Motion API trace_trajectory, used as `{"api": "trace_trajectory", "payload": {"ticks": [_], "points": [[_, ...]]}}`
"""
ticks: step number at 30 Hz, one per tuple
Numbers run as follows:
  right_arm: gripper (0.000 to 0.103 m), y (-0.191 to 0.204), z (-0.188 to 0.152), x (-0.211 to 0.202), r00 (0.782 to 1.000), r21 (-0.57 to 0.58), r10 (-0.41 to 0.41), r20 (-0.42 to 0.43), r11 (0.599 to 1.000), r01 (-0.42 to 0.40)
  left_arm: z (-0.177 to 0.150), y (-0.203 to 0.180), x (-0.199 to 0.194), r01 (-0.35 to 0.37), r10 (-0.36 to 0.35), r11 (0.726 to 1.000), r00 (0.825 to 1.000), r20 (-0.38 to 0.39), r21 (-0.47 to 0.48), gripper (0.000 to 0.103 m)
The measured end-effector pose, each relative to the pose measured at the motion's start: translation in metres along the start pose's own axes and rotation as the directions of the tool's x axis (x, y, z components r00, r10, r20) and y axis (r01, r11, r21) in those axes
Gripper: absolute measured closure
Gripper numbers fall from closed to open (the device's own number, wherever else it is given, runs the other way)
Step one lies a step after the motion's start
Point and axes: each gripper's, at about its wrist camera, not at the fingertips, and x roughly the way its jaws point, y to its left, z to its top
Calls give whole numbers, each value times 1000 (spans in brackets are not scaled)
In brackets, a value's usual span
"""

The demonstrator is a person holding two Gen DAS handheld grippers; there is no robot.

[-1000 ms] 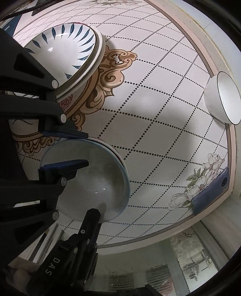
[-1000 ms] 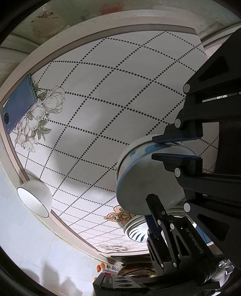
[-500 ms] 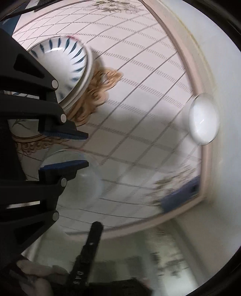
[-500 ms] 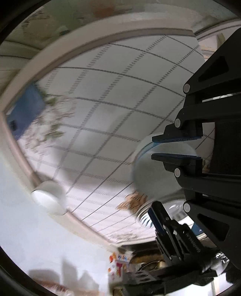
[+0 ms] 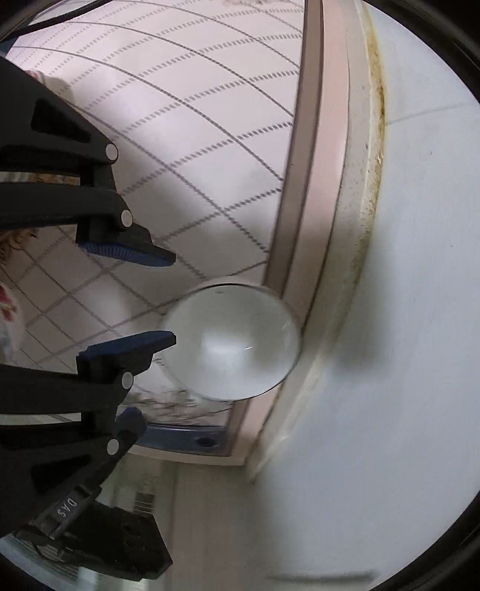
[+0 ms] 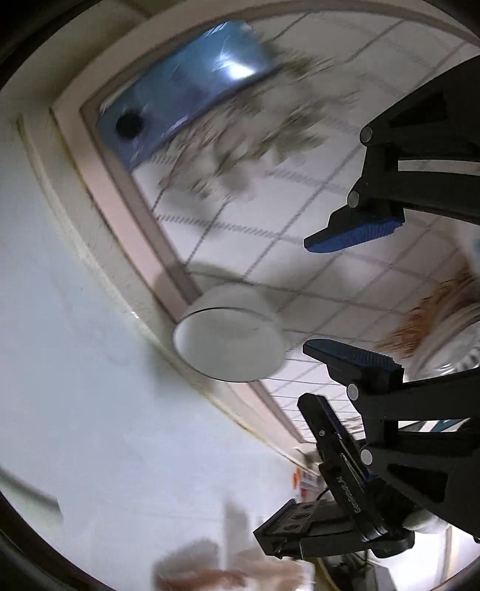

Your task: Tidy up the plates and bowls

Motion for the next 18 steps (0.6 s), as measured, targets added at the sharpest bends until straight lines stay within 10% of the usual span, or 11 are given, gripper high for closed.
{"api": "trace_trajectory", "payload": {"ticks": [7,11,18], "points": [[54,2,41,48,999,40,16,-31,999,-15,26,-7,38,-24,26,999,998,-50,33,70],[83,1,50,68,998,48,3,-57,999,0,28,-15,46,-101,103,990,994,-21,96,79],[85,16,55,79,998,-9,-63,-22,998,63,25,-19,48,-137,140,979,990,-12,149,89]]}}
